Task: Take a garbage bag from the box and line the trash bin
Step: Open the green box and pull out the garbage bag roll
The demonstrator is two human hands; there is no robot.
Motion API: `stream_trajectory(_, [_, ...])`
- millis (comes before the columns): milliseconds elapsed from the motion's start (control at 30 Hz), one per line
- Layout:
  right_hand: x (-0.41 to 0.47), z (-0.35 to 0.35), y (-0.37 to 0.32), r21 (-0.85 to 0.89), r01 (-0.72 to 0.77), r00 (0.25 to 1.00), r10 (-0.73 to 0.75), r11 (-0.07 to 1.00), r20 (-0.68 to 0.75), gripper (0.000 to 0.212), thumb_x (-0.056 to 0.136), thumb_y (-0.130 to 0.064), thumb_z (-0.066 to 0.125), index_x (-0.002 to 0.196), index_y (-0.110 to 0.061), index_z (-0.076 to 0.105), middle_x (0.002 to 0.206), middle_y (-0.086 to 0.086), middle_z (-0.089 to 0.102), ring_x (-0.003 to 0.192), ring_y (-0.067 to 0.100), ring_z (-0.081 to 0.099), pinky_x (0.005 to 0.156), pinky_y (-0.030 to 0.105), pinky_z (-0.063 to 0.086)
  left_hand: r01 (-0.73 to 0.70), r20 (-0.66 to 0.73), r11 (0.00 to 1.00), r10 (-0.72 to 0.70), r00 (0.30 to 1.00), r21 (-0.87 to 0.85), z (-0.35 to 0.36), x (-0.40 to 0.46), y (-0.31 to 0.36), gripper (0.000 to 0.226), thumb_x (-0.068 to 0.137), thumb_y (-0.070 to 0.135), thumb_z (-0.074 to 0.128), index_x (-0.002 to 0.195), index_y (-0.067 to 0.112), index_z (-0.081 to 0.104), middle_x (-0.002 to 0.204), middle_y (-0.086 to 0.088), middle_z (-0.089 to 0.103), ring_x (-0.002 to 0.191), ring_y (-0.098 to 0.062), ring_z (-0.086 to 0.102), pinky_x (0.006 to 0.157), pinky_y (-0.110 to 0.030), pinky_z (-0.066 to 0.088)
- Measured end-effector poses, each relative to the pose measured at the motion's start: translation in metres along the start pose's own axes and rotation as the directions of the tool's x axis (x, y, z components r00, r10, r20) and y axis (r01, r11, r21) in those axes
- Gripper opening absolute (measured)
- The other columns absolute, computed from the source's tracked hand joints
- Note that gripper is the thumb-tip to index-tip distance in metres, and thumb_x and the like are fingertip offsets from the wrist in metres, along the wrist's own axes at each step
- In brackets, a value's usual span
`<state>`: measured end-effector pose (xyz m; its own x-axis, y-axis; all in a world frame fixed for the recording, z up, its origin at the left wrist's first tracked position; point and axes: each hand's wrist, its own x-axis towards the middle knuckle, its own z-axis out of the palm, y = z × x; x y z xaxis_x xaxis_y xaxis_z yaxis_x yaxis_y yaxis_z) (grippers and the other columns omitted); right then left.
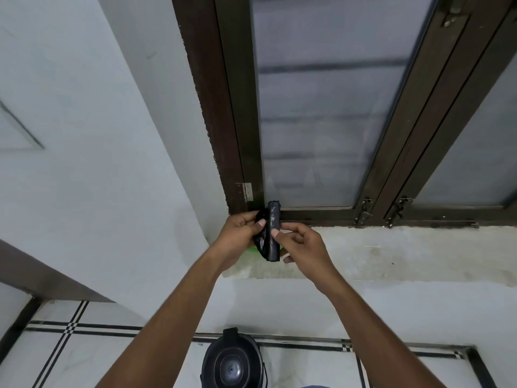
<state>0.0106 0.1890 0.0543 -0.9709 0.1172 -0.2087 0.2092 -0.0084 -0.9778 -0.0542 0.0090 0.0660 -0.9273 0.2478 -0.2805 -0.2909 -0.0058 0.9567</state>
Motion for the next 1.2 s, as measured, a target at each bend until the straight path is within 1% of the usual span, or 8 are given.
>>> stream_trajectory(133, [0.0, -0.001, -0.002, -0.001, 0.009, 1.0, -0.009, 1.0, 0.028, 0.03, 0.097, -0.035, 0.086, 0.123, -0.029, 0.072, 0.085, 0.001, 0.081, 0.067, 0.008, 0.068, 0.058, 0.02, 0.051, -0.036, 0.066, 0.994, 0.029, 0.997, 0.105, -0.006, -0.002, 0.014, 0.024, 0.103, 0.0, 0.072, 0.121, 0.015, 0.079, 0.111, -0.004, 0.085, 0.103, -0.019, 0.079, 0.093, -0.033, 0.063])
stream_trajectory(267, [0.001, -0.004, -0.007, 0.118, -0.066, 0.996, 0.059, 0.991, 0.065, 0.014, 0.102, -0.023, 0.079, 0.11, -0.012, 0.08, 0.085, 0.004, 0.08, 0.07, 0.022, 0.067, 0.068, 0.033, 0.058, -0.183, -0.07, 0.881, 0.236, 0.969, 0.437, -0.012, 0.005, 0.029, 0.021, 0.1, 0.005, 0.077, 0.108, 0.024, 0.079, 0.097, 0.006, 0.081, 0.093, -0.017, 0.077, 0.089, -0.032, 0.064])
stream_trajectory(367, [-0.001, -0.003, -0.008, 0.323, -0.121, 0.992, 0.107, 0.939, 0.062, 0.021, 0.101, -0.017, 0.078, 0.117, -0.004, 0.077, 0.096, 0.01, 0.083, 0.088, 0.032, 0.08, 0.087, 0.039, 0.067, -0.26, -0.259, 0.669, 0.572, 0.779, 0.696, -0.005, -0.006, 0.031, 0.007, 0.101, 0.021, 0.072, 0.098, 0.028, 0.07, 0.083, 0.011, 0.072, 0.078, -0.011, 0.07, 0.075, -0.03, 0.059])
stream_trajectory(467, [-0.004, -0.002, -0.008, 0.46, -0.062, 0.998, 0.06, 0.886, 0.02, 0.027, 0.101, -0.009, 0.077, 0.127, -0.004, 0.074, 0.112, 0.012, 0.084, 0.11, 0.034, 0.082, 0.1, 0.045, 0.065, -0.149, -0.301, 0.675, 0.501, 0.811, 0.723, 0.012, -0.027, 0.03, 0.045, 0.105, 0.05, 0.064, 0.071, 0.021, 0.062, 0.061, 0.005, 0.065, 0.06, -0.014, 0.063, 0.062, -0.032, 0.049])
stream_trajectory(633, [-0.008, 0.015, -0.015, 0.267, 0.033, 0.998, -0.015, 0.963, -0.068, 0.039, 0.093, -0.031, 0.089, 0.13, -0.026, 0.077, 0.118, -0.004, 0.085, 0.114, 0.015, 0.079, 0.1, 0.04, 0.064, 0.144, -0.171, 0.967, -0.109, 0.979, 0.21, 0.02, -0.03, 0.029, 0.058, 0.102, 0.064, 0.066, 0.106, 0.008, 0.08, 0.094, -0.007, 0.086, 0.076, -0.023, 0.083, 0.07, -0.037, 0.068])
stream_trajectory(867, [-0.014, 0.01, -0.015, 0.13, 0.041, 0.998, -0.035, 0.991, -0.051, 0.017, 0.1, -0.041, 0.08, 0.111, -0.03, 0.085, 0.102, -0.007, 0.085, 0.096, 0.006, 0.078, 0.081, 0.023, 0.06, 0.131, -0.13, 0.987, -0.142, 0.981, -0.09, 0.02, -0.019, 0.022, 0.031, 0.112, 0.033, 0.058, 0.129, 0.012, 0.073, 0.123, -0.016, 0.08, 0.109, -0.035, 0.079, 0.099, -0.053, 0.065])
stream_trajectory(967, [-0.009, 0.006, -0.015, 0.11, 0.054, 0.994, -0.043, 0.992, -0.102, 0.013, 0.104, -0.031, 0.077, 0.107, -0.02, 0.082, 0.087, 0.0, 0.083, 0.069, 0.006, 0.072, 0.064, 0.02, 0.055, 0.11, -0.115, 0.984, -0.126, 0.985, -0.137, 0.025, -0.02, 0.021, 0.032, 0.109, 0.039, 0.065, 0.129, 0.016, 0.075, 0.121, -0.007, 0.084, 0.11, -0.025, 0.08, 0.09, -0.041, 0.065])
stream_trajectory(1200, [0.0, -0.009, -0.01, 0.4, -0.08, 0.948, 0.194, 0.913, -0.254, 0.01, 0.107, -0.023, 0.073, 0.103, -0.016, 0.078, 0.098, 0.006, 0.077, 0.064, 0.017, 0.067, 0.064, 0.031, 0.055, 0.087, -0.165, 0.87, -0.189, 0.968, -0.486, 0.023, -0.007, 0.016, 0.024, 0.108, 0.028, 0.065, 0.122, 0.01, 0.069, 0.122, -0.013, 0.076, 0.107, -0.03, 0.073, 0.086, -0.041, 0.061])
